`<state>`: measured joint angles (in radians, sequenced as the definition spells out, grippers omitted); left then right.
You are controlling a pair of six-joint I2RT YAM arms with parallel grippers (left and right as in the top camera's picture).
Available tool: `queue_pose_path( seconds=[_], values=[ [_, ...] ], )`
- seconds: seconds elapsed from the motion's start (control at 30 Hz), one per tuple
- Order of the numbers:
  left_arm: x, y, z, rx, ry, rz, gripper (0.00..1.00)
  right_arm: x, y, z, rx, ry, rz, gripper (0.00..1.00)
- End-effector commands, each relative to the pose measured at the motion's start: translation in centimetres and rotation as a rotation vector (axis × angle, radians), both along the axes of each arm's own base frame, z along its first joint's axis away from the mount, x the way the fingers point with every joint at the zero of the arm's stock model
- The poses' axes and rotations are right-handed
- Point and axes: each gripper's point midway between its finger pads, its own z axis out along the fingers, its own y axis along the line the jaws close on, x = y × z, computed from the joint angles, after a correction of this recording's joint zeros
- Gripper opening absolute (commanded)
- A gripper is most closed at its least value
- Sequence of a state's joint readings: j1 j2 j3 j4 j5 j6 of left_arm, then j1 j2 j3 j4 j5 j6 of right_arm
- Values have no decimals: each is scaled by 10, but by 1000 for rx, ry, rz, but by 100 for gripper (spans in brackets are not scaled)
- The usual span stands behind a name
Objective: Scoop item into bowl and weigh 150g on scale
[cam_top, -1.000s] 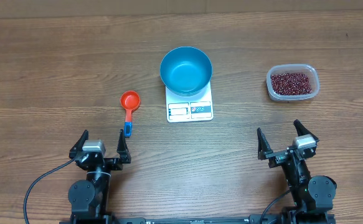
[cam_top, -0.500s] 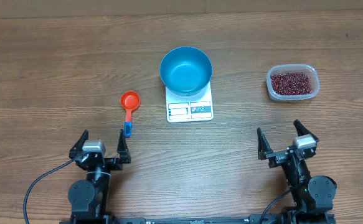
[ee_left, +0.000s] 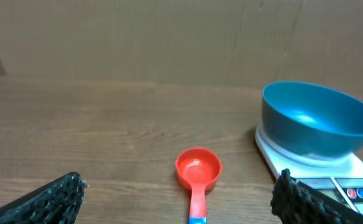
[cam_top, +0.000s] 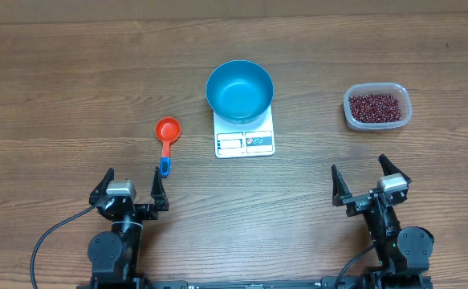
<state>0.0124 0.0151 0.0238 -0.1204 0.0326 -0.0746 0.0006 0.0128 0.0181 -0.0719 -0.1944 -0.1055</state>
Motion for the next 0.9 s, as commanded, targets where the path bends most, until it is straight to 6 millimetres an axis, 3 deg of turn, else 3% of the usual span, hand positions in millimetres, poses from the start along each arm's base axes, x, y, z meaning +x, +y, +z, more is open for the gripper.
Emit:
queue_pose_path(
  seconds=[0.0, 0.27, 0.87],
  values=[
    [-6, -5, 7, -2, 26, -24, 99, 0, -1, -1, 0, -6, -6, 100],
    [-19, -5, 39, -2, 31, -23, 100, 0, -1, -1, 0, -6, -6, 100],
    [-27, -28, 71, -25, 45, -158, 99, 0, -1, -1, 0, -6, -6, 100]
  ],
)
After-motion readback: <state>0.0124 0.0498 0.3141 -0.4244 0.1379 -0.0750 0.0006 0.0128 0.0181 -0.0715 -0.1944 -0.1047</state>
